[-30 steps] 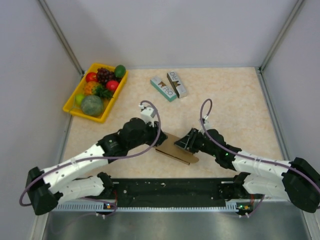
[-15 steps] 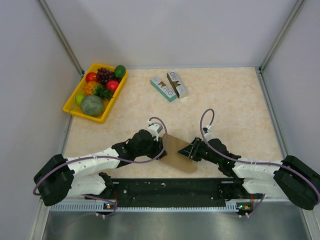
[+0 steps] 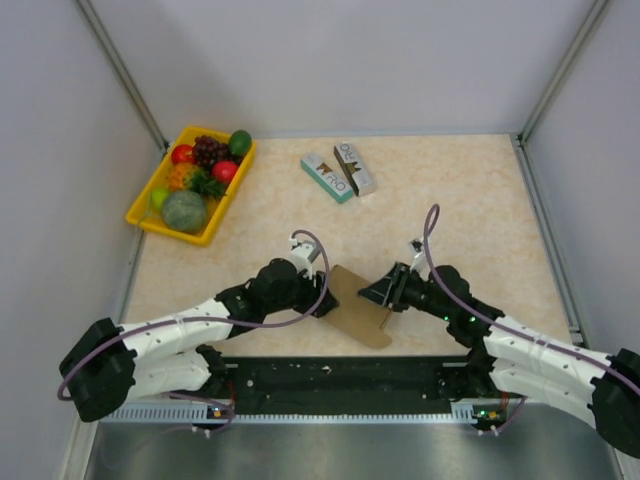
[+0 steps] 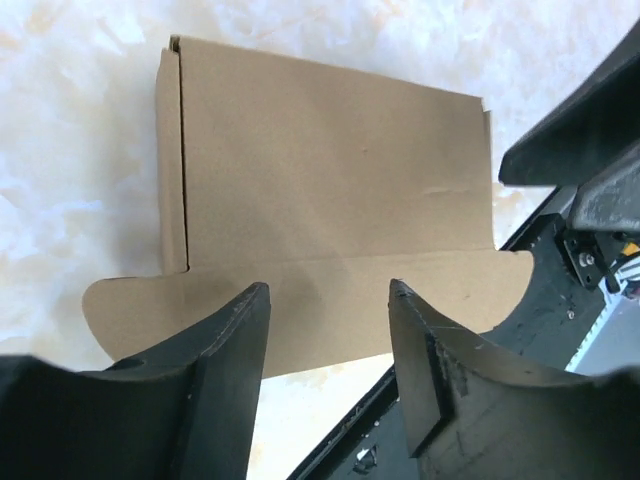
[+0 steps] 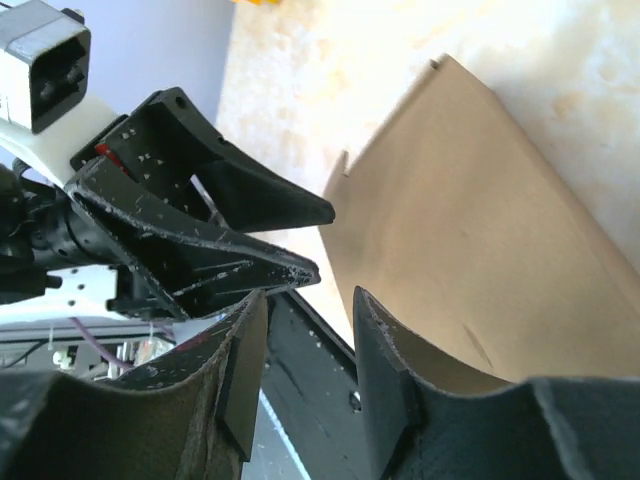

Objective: Fold the paper box

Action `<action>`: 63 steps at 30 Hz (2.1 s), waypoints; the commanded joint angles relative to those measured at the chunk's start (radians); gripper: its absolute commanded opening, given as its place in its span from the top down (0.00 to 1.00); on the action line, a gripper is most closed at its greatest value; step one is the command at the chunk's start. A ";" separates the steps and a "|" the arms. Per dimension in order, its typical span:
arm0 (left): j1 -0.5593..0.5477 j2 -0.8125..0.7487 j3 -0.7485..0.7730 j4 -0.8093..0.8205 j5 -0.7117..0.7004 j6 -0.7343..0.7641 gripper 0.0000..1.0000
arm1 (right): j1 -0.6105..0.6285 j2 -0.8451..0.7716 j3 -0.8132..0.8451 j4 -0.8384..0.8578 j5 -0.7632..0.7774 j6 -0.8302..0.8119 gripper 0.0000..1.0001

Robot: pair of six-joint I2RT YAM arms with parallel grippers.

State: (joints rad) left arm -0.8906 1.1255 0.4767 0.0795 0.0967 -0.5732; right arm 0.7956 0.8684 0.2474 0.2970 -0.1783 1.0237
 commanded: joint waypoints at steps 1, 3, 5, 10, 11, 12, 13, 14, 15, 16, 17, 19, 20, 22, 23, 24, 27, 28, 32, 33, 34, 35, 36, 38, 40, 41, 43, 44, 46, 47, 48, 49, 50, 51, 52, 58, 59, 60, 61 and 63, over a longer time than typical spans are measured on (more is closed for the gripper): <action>0.009 -0.105 0.080 -0.056 -0.008 0.024 0.39 | -0.032 -0.029 0.050 -0.105 -0.078 -0.089 0.59; 0.022 -0.106 0.129 -0.075 -0.012 0.042 0.33 | -0.032 -0.005 0.021 -0.029 -0.105 -0.071 0.60; 0.045 -0.057 0.152 -0.107 0.003 0.071 0.31 | -0.033 0.038 -0.028 0.031 -0.125 -0.053 0.60; 0.097 0.055 0.122 0.076 0.233 0.085 0.52 | -0.033 0.089 -0.103 0.117 -0.107 -0.047 0.61; 0.099 0.101 0.117 0.086 0.259 0.088 0.54 | -0.036 0.089 -0.109 0.111 -0.098 -0.057 0.61; 0.098 0.129 0.126 0.072 0.277 0.084 0.56 | -0.036 0.083 -0.112 0.105 -0.090 -0.062 0.61; 0.097 0.155 0.123 0.063 0.278 0.082 0.60 | -0.042 0.078 -0.114 0.079 -0.086 -0.068 0.61; 0.097 0.193 0.091 0.100 0.278 0.063 0.61 | -0.045 0.072 -0.112 0.068 -0.078 -0.082 0.61; 0.097 0.203 0.065 0.129 0.275 0.050 0.62 | -0.052 0.061 -0.109 0.057 -0.076 -0.091 0.61; 0.097 0.210 0.041 0.162 0.262 0.038 0.62 | -0.058 0.057 -0.105 0.027 -0.072 -0.099 0.60; 0.097 0.224 0.007 0.190 0.249 0.023 0.63 | -0.064 0.055 -0.099 0.010 -0.072 -0.126 0.60; 0.097 0.235 -0.010 0.184 0.218 0.022 0.64 | -0.088 0.057 -0.074 -0.056 -0.072 -0.158 0.60; 0.097 0.235 -0.029 0.186 0.201 0.018 0.64 | -0.098 0.058 -0.068 -0.071 -0.073 -0.183 0.60; 0.097 0.231 -0.042 0.187 0.186 0.013 0.64 | -0.125 0.063 -0.057 -0.091 -0.081 -0.206 0.60; 0.097 0.224 -0.050 0.187 0.179 0.015 0.64 | -0.133 0.063 -0.053 -0.108 -0.087 -0.221 0.60; 0.097 0.218 -0.053 0.178 0.175 0.013 0.64 | -0.137 0.061 -0.045 -0.117 -0.089 -0.229 0.60; 0.096 0.168 -0.044 0.139 0.176 0.019 0.58 | -0.138 0.050 0.002 -0.197 -0.087 -0.267 0.60; 0.097 0.128 -0.035 0.119 0.176 0.024 0.54 | -0.139 0.043 0.016 -0.219 -0.092 -0.278 0.59; 0.097 0.019 0.077 -0.009 0.179 0.058 0.35 | -0.139 -0.053 0.102 -0.393 -0.057 -0.324 0.55; 0.097 0.002 0.100 -0.044 0.140 0.064 0.32 | -0.139 -0.069 0.134 -0.459 -0.047 -0.332 0.53; 0.099 -0.024 0.124 -0.120 0.124 0.082 0.27 | -0.139 -0.089 0.150 -0.495 -0.040 -0.335 0.49; 0.101 -0.032 0.161 -0.148 0.107 0.091 0.25 | -0.139 -0.104 0.162 -0.521 -0.033 -0.341 0.43; 0.110 -0.038 0.177 -0.173 0.092 0.099 0.22 | -0.139 -0.132 0.179 -0.568 -0.032 -0.341 0.40; 0.133 -0.038 0.201 -0.219 0.075 0.118 0.16 | -0.139 -0.152 0.188 -0.602 -0.044 -0.343 0.36; 0.157 -0.023 0.197 -0.219 0.096 0.124 0.15 | -0.139 -0.178 0.181 -0.621 -0.058 -0.341 0.36; 0.189 -0.017 0.186 -0.202 0.113 0.122 0.15 | -0.138 -0.189 0.173 -0.625 -0.069 -0.340 0.35; 0.220 0.005 0.166 -0.161 0.153 0.112 0.15 | -0.138 -0.221 0.142 -0.619 -0.081 -0.340 0.34; 0.245 0.016 0.148 -0.141 0.181 0.107 0.15 | -0.139 -0.229 0.132 -0.616 -0.082 -0.340 0.32; 0.257 0.057 0.142 -0.103 0.196 0.110 0.16 | -0.139 -0.239 0.106 -0.613 -0.075 -0.336 0.31; 0.263 0.074 0.135 -0.090 0.224 0.114 0.17 | -0.139 -0.235 0.102 -0.616 -0.066 -0.340 0.31; 0.263 0.094 0.134 -0.048 0.236 0.118 0.21 | -0.139 -0.227 0.095 -0.616 -0.059 -0.343 0.31; 0.263 0.130 0.135 -0.046 0.247 0.124 0.22 | -0.139 -0.207 0.092 -0.615 -0.056 -0.341 0.31; 0.263 0.151 0.141 -0.047 0.256 0.125 0.24 | -0.139 -0.191 0.089 -0.605 -0.055 -0.337 0.32; 0.263 0.167 0.140 -0.038 0.264 0.125 0.26 | -0.139 -0.175 0.087 -0.601 -0.055 -0.335 0.32; 0.263 0.192 0.134 -0.009 0.265 0.124 0.27 | -0.139 -0.160 0.087 -0.595 -0.053 -0.330 0.33; 0.263 0.211 0.073 0.074 0.302 0.072 0.40 | -0.139 -0.086 0.059 -0.451 -0.088 -0.264 0.42; 0.263 0.204 0.048 0.091 0.305 0.059 0.42 | -0.138 -0.075 0.058 -0.432 -0.099 -0.260 0.44; 0.263 0.197 0.034 0.103 0.310 0.046 0.43 | -0.139 -0.040 0.065 -0.408 -0.099 -0.261 0.44; 0.262 0.175 -0.004 0.123 0.328 0.009 0.44 | -0.139 -0.020 0.072 -0.374 -0.096 -0.263 0.44; 0.260 0.145 -0.050 0.206 0.348 -0.036 0.45 | -0.141 0.065 0.107 -0.329 -0.102 -0.278 0.45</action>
State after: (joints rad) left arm -0.6292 1.3354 0.5045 0.1337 0.3843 -0.5243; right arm 0.6662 0.8322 0.3058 -0.1894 -0.2623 0.7441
